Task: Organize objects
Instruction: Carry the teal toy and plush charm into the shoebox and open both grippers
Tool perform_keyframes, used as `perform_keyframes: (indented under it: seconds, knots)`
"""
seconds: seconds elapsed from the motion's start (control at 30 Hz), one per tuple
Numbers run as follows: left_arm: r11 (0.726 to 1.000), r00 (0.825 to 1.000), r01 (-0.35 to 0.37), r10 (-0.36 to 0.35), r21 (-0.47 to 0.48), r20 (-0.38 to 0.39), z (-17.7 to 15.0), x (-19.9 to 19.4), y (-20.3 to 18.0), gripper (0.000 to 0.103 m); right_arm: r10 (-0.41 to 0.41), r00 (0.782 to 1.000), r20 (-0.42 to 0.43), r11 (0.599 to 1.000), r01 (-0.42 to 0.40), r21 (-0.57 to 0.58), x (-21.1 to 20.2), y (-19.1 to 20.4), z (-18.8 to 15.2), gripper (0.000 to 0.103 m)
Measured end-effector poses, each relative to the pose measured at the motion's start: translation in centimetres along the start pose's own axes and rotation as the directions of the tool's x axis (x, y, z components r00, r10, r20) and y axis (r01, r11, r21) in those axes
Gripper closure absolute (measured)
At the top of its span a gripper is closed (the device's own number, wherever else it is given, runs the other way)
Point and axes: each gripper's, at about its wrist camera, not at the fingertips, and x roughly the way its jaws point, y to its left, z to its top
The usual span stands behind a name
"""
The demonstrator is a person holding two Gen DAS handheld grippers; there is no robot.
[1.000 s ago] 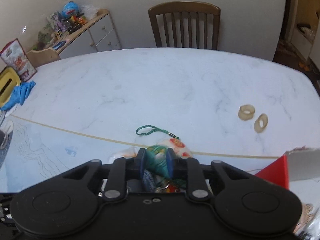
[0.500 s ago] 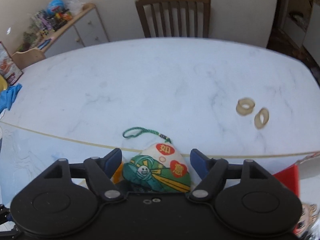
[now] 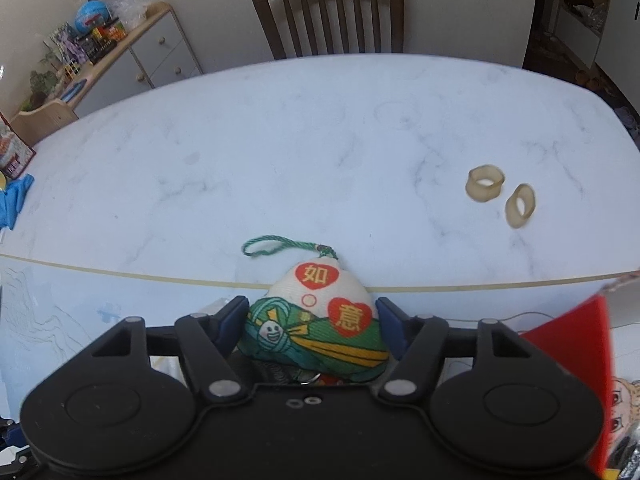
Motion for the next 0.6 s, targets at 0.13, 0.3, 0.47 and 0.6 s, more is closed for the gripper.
perform_keyframes:
  seconds: [0.13,0.3,0.47,0.6]
  knots:
    - [1.0,1.0,0.013,-0.013,0.019,0.011,0.5,-1.0,-0.8,0.075,0.027,0.999,0.024,1.0,-0.028,0.006,-2.5,0.1,0.0,0.037]
    - [0.998,0.999,0.032,-0.033,0.061,0.023,1.0,-2.5,-2.4,0.075,0.084,0.995,0.059,0.996,-0.082,-0.031,-7.2,0.4,-0.2,0.037]
    - [0.992,0.998,0.039,-0.044,0.118,0.038,1.4,-4.1,-4.5,0.075,0.122,0.989,0.086,0.99,-0.115,-0.082,-11.9,0.0,-0.6,0.037]
    - [0.985,0.997,0.043,-0.053,0.168,0.055,1.6,-5.3,-6.7,0.075,0.136,0.984,0.111,0.986,-0.123,-0.116,-15.2,-1.2,-0.9,0.036]
